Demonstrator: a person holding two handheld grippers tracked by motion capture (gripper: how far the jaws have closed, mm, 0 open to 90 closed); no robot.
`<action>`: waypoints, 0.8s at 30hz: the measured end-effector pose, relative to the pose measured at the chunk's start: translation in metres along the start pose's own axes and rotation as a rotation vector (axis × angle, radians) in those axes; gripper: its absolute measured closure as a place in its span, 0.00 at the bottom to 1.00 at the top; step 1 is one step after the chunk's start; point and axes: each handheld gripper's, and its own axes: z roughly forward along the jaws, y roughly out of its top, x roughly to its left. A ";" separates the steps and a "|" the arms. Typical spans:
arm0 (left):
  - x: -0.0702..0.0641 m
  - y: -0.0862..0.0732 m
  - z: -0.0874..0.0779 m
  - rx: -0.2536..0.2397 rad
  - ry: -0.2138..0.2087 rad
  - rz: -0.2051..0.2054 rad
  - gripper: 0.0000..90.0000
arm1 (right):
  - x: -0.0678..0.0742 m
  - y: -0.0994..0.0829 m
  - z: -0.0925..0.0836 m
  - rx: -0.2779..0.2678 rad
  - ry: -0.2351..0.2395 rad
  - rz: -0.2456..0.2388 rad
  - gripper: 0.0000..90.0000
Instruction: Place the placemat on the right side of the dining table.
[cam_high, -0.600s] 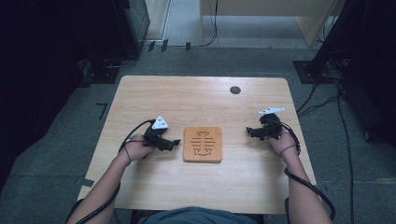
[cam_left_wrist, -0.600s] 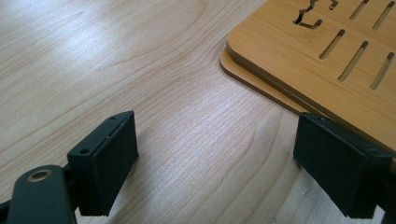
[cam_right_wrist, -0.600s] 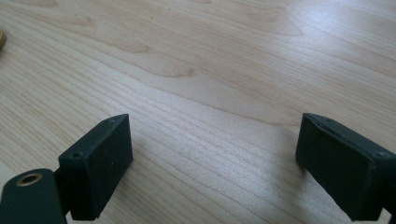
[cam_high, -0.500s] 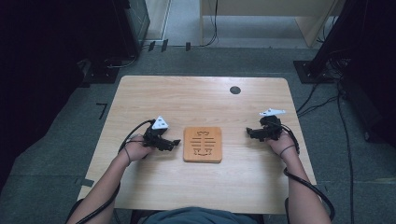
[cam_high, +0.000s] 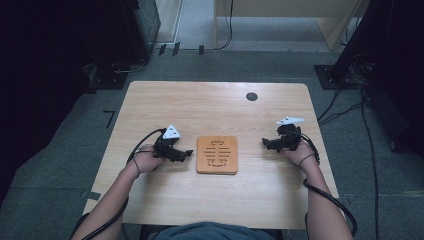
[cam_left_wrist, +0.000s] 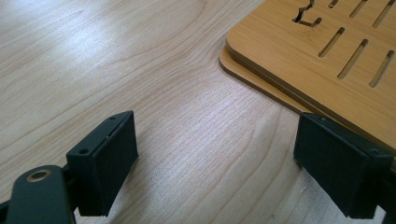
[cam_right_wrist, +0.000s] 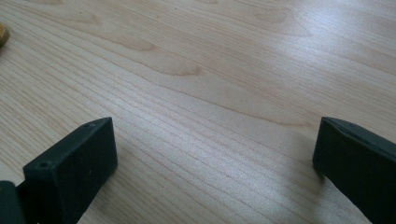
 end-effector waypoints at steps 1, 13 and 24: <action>-0.001 0.000 0.000 0.000 0.003 0.000 0.14 | 0.000 0.000 0.000 -0.001 -0.001 0.001 0.00; -0.001 0.000 0.000 0.000 0.004 0.001 0.14 | 0.001 0.001 0.001 0.000 -0.013 0.014 0.00; -0.001 0.000 0.000 0.001 0.004 0.001 0.14 | 0.003 0.003 0.002 0.016 -0.027 0.028 0.00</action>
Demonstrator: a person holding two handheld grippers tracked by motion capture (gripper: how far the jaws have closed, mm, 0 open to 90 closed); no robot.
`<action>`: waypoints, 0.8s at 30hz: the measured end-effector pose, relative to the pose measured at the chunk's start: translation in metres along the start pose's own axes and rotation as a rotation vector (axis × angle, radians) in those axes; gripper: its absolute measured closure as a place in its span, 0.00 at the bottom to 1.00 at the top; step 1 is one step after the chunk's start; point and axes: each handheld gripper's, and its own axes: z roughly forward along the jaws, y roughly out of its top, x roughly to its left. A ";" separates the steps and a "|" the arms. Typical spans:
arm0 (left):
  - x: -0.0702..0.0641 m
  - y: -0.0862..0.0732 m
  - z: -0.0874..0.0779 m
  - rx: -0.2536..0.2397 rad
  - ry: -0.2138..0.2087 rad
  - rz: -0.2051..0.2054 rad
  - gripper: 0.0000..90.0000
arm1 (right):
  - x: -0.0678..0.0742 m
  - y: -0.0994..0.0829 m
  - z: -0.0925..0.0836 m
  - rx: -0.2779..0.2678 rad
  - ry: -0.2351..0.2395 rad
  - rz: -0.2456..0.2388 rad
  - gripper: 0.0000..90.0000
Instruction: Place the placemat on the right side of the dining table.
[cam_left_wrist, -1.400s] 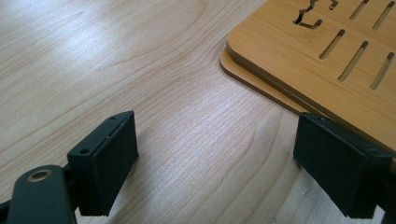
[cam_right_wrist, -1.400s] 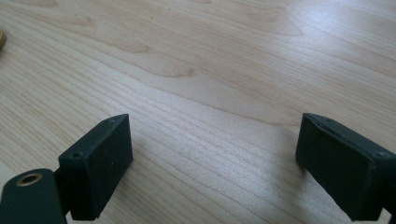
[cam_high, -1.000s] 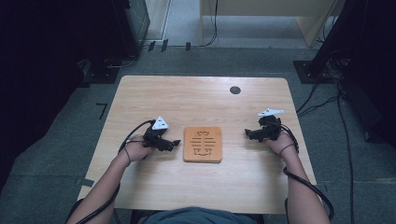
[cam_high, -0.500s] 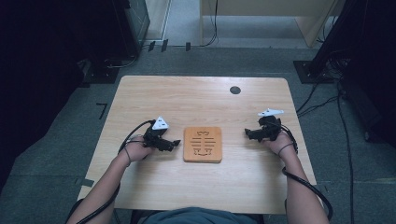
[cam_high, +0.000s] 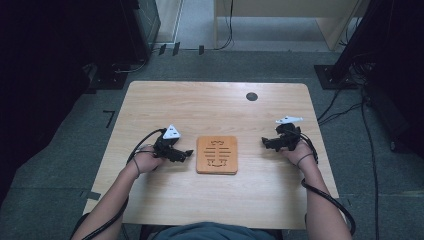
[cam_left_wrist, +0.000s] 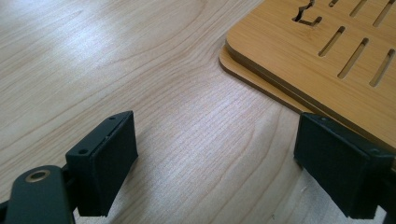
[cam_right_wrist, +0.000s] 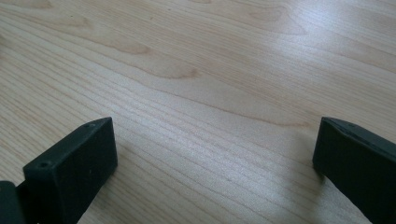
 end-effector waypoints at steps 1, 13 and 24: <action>0.000 0.000 0.000 0.000 0.000 0.000 0.14 | 0.000 0.000 0.000 0.000 0.000 0.000 0.00; 0.000 0.000 0.000 -0.001 -0.001 -0.001 0.14 | 0.001 0.011 0.000 0.105 -0.006 0.003 0.00; 0.000 0.000 0.000 0.001 -0.002 0.004 0.14 | -0.001 0.016 -0.003 0.130 0.006 0.051 0.06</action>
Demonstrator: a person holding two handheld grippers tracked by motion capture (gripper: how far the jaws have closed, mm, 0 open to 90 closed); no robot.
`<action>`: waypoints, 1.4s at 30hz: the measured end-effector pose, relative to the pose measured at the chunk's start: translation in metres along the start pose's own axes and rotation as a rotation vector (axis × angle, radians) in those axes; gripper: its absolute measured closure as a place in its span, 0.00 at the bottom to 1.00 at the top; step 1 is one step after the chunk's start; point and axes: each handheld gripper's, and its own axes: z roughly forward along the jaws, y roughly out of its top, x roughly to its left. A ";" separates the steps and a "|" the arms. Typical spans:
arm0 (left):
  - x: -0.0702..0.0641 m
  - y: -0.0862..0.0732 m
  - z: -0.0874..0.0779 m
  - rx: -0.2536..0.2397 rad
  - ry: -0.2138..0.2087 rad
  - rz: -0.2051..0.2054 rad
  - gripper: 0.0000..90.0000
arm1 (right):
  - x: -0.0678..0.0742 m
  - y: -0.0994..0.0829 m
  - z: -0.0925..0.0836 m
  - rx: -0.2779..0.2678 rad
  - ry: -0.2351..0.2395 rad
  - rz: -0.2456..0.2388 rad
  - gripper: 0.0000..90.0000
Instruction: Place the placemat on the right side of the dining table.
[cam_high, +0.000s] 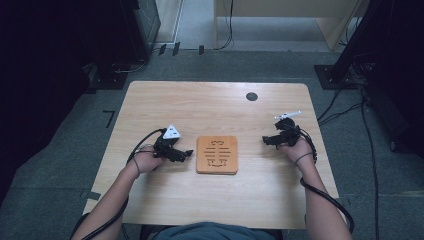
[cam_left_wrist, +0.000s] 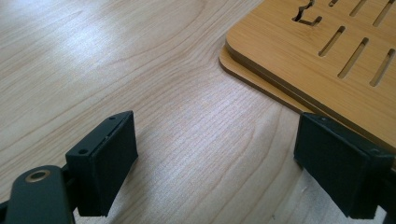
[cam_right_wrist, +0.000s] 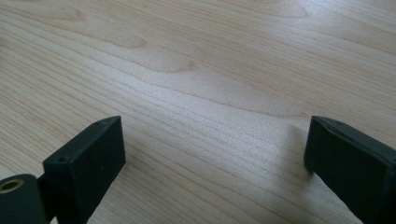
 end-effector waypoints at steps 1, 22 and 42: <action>0.000 0.000 0.000 0.001 0.000 0.000 0.14 | 0.000 0.000 0.000 0.003 0.003 0.000 0.06; 0.000 0.000 0.000 0.001 0.000 0.001 0.14 | 0.011 0.003 -0.007 -0.006 0.017 -0.036 0.06; 0.000 0.000 0.000 0.000 0.000 0.001 0.14 | 0.024 0.007 -0.006 -0.015 0.043 -0.063 0.07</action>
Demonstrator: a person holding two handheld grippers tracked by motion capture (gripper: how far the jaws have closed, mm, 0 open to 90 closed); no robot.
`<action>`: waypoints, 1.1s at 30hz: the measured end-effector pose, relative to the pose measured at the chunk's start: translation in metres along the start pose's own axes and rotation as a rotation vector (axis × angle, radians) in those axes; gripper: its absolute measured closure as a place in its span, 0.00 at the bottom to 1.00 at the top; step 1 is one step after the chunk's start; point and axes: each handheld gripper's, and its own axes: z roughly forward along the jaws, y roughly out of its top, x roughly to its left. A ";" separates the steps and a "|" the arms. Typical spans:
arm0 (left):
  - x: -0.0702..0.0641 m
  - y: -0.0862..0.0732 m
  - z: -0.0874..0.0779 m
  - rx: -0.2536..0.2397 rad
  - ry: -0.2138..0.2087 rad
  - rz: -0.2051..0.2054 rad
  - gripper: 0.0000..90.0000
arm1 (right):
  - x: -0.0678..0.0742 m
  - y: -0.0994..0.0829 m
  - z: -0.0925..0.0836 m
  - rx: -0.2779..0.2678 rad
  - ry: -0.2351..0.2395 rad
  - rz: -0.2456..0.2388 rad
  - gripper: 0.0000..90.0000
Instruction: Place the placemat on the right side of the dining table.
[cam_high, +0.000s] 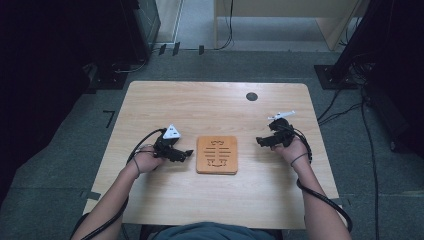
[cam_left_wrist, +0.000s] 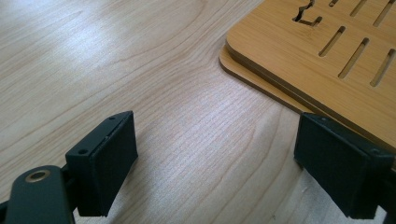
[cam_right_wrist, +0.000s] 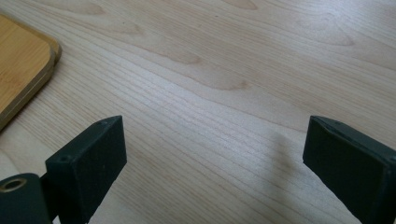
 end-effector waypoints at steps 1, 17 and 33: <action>0.000 0.000 0.000 0.000 0.000 0.000 0.14 | 0.000 0.000 0.000 -0.002 0.001 -0.005 0.07; 0.000 0.000 0.000 -0.002 0.000 -0.002 0.14 | 0.010 0.003 0.003 0.006 0.020 -0.023 0.07; 0.000 0.000 0.000 -0.001 0.000 0.000 0.14 | 0.021 0.006 0.005 0.008 0.042 -0.045 0.07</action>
